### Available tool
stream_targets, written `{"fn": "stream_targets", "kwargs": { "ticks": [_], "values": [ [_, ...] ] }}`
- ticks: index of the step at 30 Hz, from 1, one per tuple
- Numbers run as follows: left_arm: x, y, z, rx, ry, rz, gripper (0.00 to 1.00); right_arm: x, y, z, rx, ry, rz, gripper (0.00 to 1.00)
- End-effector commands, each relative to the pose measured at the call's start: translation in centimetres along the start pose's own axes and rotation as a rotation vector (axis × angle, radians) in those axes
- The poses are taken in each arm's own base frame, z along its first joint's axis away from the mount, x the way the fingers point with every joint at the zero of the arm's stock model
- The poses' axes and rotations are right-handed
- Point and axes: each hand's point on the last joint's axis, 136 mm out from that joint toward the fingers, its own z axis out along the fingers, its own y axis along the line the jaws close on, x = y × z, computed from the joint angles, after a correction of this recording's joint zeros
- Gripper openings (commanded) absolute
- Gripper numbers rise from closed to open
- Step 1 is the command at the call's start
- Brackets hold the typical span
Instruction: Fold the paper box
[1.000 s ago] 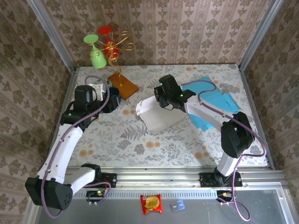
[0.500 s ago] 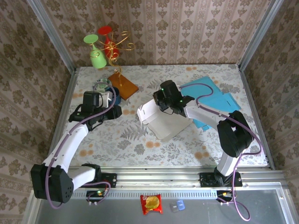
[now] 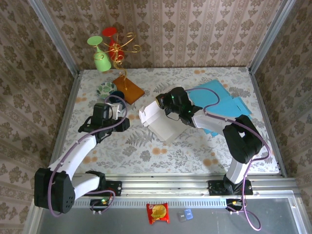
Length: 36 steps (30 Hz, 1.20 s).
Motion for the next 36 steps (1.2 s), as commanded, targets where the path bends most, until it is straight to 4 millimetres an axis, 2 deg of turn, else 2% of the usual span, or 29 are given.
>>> {"fn": "stream_targets", "kwargs": {
  "ticks": [1, 7, 13, 17, 23, 36],
  "values": [
    [-1.6, 0.2, -0.9, -0.029, -0.084, 0.050, 0.35, 0.5, 1.2, -0.5, -0.058, 0.005, -0.016, 0.00],
    [-0.9, 0.5, -0.7, -0.011, -0.071, 0.050, 0.35, 0.6, -1.6, 0.7, -0.046, 0.047, -0.055, 0.00],
    [0.2, 0.4, -0.3, 0.022, -0.070, 0.066, 0.33, 0.5, -3.4, 2.0, -0.090, 0.071, -0.086, 0.00],
    [1.0, 0.0, 0.4, 0.069, -0.076, 0.092, 0.30, 0.8, -4.7, 2.1, -0.084, 0.089, -0.102, 0.00],
    [1.4, -1.0, 2.1, 0.141, -0.120, 0.129, 0.29, 0.9, -4.8, 1.9, -0.125, 0.095, -0.128, 0.00],
    [0.8, -3.8, 5.0, 0.256, -0.173, 0.245, 0.32, 1.3, -3.3, 1.2, -0.166, 0.097, -0.117, 0.00]
  ]
}}
